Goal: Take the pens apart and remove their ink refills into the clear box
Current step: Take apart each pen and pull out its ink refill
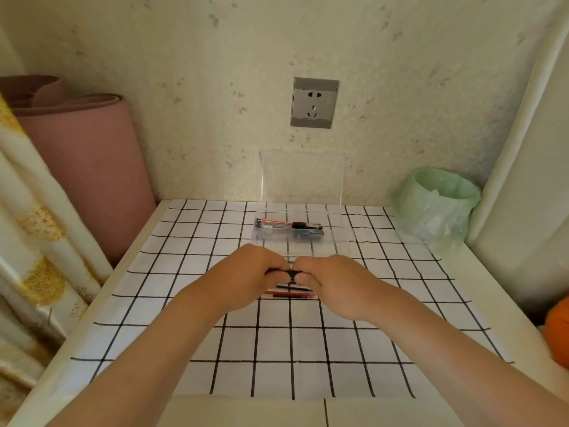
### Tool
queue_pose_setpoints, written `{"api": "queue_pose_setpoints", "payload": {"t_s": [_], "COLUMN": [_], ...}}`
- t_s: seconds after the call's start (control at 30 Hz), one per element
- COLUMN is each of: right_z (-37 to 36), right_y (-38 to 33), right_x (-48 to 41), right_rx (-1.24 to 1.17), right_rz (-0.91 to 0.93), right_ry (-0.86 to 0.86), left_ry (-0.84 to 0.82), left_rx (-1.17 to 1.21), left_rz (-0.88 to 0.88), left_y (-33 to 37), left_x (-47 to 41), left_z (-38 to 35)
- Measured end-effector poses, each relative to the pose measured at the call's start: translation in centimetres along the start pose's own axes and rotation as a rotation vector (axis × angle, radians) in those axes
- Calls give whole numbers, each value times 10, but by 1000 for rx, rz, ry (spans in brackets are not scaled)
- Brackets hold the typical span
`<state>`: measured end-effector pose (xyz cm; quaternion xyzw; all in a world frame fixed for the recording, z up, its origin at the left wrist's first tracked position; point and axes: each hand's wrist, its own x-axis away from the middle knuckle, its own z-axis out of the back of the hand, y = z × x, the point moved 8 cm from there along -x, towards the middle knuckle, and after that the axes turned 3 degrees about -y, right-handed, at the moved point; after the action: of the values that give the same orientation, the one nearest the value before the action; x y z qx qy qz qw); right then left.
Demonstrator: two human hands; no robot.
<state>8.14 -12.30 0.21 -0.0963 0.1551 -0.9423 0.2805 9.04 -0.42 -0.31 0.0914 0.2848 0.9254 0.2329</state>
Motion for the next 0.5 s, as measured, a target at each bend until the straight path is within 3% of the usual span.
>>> {"api": "queue_pose_setpoints", "payload": {"t_s": [0.33, 0.5], "right_z": [-17, -20], "right_y": [35, 42], "right_x": [9, 13], "right_rx": [4, -13], "right_rz": [-198, -199], "right_ry": [-252, -256], "left_ry": [-1, -26], "left_rx": [-126, -155], "left_rz": [125, 137], "left_y": [-22, -20], "left_x": [4, 5], "left_z": [7, 3]}}
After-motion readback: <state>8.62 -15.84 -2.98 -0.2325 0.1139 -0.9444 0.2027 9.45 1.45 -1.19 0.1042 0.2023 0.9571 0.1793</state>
